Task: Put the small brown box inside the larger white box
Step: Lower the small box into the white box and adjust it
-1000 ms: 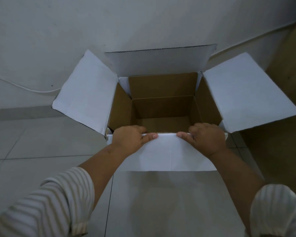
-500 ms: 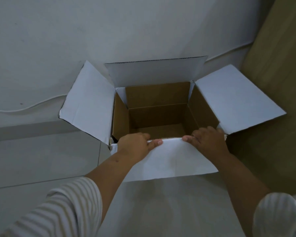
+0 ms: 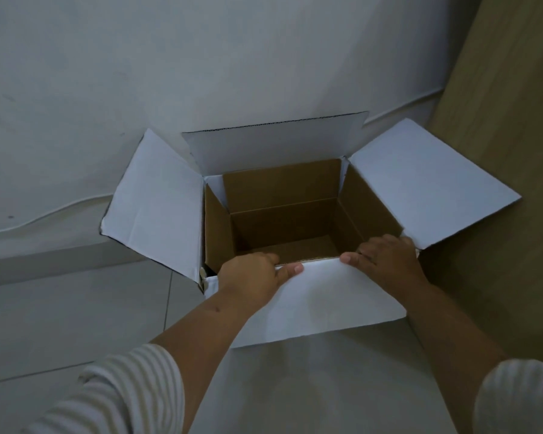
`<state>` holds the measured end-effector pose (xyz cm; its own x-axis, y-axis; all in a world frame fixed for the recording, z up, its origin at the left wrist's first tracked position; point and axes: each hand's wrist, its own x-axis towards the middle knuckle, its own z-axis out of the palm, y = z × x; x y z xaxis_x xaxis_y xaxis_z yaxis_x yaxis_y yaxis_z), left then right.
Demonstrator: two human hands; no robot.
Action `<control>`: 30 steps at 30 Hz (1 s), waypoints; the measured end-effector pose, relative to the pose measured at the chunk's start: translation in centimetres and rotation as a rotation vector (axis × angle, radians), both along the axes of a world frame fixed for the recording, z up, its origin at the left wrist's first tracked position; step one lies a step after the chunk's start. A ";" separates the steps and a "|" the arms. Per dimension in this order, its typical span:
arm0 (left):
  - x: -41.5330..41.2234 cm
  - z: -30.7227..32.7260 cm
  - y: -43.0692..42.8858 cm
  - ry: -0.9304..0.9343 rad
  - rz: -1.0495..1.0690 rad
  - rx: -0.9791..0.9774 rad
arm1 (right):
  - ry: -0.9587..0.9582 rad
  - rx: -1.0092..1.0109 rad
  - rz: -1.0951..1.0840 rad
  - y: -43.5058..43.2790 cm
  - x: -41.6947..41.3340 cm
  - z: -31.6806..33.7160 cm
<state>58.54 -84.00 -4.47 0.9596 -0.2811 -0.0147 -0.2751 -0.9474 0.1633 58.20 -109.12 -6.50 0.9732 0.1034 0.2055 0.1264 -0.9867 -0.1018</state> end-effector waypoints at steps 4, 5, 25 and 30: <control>-0.3 -0.3 -0.5 0.013 -0.008 0.006 | -0.004 -0.006 -0.017 -0.4 -0.5 -0.1; -0.4 -0.4 -0.6 0.016 -0.012 0.008 | -0.034 0.007 -0.018 -0.5 -0.7 -0.3; 1.6 -0.7 -2.3 -0.053 -0.020 0.010 | -0.027 -0.029 -0.043 -2.3 1.4 -0.1; 0.9 -0.6 -2.4 -0.052 -0.020 0.008 | -0.014 -0.035 -0.046 -2.4 0.6 -0.2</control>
<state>59.43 -86.36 -5.09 0.9531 -0.3007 0.0328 -0.3023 -0.9428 0.1405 58.83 -111.48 -6.66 0.9741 0.0657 0.2165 0.0817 -0.9945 -0.0660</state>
